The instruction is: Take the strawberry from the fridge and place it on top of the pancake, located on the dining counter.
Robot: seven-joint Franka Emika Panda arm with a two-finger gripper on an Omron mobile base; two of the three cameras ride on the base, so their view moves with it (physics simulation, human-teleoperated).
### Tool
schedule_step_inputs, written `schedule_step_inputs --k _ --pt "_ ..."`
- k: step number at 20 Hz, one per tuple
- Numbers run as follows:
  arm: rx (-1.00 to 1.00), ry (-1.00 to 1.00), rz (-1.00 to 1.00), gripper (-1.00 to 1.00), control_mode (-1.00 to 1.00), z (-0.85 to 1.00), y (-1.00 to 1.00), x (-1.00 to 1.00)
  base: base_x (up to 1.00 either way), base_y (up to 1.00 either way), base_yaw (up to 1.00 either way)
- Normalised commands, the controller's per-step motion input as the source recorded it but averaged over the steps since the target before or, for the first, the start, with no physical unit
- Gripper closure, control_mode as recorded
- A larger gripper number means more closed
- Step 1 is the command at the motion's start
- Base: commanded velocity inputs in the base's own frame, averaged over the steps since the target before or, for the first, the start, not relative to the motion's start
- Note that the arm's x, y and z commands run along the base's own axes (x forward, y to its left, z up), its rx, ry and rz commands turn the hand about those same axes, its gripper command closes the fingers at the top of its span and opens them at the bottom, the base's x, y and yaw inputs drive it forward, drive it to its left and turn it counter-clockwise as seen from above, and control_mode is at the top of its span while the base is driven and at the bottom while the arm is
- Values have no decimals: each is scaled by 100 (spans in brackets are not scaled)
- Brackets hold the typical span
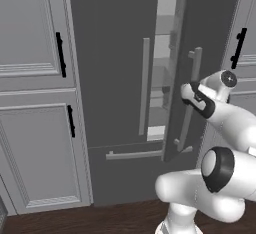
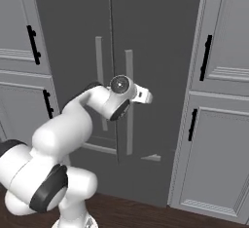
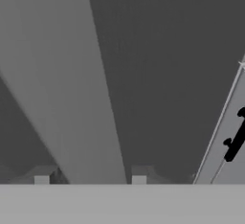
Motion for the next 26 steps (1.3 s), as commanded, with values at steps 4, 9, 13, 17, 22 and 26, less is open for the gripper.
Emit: schedule_step_inputs --k 4,9,13,17,22,26 --pt "9 -4 27 100 -100 0 -81 -28 0 0 0" --pt "6 -3 26 100 -100 1 -79 -26 0 0 0" --pt "2 0 10 100 -100 2 -73 -17 0 0 0" --pt "-2 0 0 -100 -100 -7 -15 -12 0 0 0" --pt "-1 -10 0 -100 -100 7 -12 -68 0 0 0" --pt "0 -13 -2 -100 -100 18 0 -81 0 0 0"
